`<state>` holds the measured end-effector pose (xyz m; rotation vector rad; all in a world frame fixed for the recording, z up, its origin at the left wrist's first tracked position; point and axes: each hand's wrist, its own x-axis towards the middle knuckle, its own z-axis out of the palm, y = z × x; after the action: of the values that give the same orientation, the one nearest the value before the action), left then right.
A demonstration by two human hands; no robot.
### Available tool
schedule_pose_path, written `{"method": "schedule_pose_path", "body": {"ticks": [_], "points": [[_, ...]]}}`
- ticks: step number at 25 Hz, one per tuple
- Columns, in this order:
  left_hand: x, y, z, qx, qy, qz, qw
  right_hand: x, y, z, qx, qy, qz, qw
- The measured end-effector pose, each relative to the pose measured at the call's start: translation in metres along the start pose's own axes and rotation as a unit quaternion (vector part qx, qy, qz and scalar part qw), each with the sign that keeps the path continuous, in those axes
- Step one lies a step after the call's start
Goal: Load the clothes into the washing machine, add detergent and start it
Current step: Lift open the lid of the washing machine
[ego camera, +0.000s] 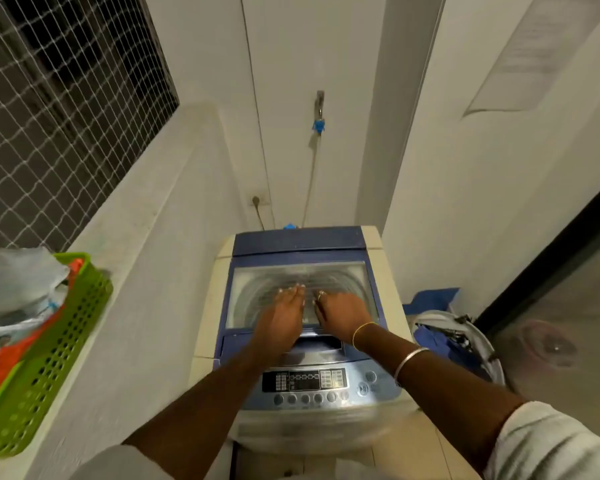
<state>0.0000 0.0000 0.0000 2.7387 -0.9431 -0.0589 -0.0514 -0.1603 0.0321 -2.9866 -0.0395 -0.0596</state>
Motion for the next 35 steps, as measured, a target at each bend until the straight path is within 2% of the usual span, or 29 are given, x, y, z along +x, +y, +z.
{"method": "schedule_pose_path", "body": {"ticks": [2,5,8,13,15,20,23,29,35], "points": [[-0.011,-0.006,0.017,-0.032,-0.053,-0.027,0.998,-0.011,-0.006,0.014,0.002,-0.07,-0.026,0.997],[-0.03,-0.004,0.023,-0.07,-0.125,-0.052,0.988,-0.029,-0.013,0.034,0.024,-0.165,0.0,0.986],[-0.037,-0.007,0.021,-0.067,-0.162,-0.046,0.983,-0.032,-0.013,0.047,0.047,-0.216,0.009,0.975],[-0.045,-0.013,0.017,-0.092,-0.233,-0.049,0.967,-0.026,-0.021,0.044,0.006,-0.289,-0.004,0.957],[-0.043,-0.017,0.008,-0.108,-0.24,-0.052,0.963,-0.016,-0.023,0.032,-0.006,-0.313,-0.018,0.95],[-0.029,-0.009,-0.042,-0.158,-0.191,-0.084,0.965,0.024,-0.027,-0.014,-0.014,-0.356,-0.041,0.933],[-0.016,-0.007,-0.066,-0.163,-0.154,-0.1,0.969,0.042,-0.027,-0.041,-0.014,-0.346,-0.025,0.938],[0.014,-0.013,-0.107,-0.132,-0.08,-0.083,0.985,0.062,-0.023,-0.101,-0.019,-0.257,-0.034,0.966],[0.057,-0.02,-0.134,-0.078,-0.014,-0.04,0.996,0.087,-0.02,-0.131,-0.103,-0.142,-0.026,0.984]]}}
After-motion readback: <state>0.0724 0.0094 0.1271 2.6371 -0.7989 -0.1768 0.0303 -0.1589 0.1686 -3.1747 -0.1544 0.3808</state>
